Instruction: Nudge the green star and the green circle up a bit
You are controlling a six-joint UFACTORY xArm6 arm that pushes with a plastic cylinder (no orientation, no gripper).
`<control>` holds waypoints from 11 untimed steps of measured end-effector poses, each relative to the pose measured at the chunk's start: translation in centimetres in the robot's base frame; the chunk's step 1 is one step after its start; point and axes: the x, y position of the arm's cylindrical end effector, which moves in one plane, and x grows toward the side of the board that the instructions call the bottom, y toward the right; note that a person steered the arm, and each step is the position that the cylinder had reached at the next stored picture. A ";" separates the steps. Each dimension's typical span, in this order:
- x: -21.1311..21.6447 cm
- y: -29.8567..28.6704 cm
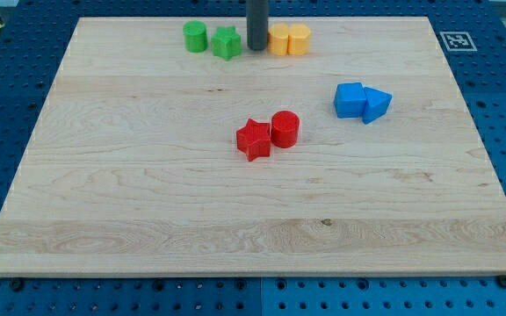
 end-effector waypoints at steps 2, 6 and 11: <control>0.0 4.1; 2.6 -0.5; 9.3 -9.0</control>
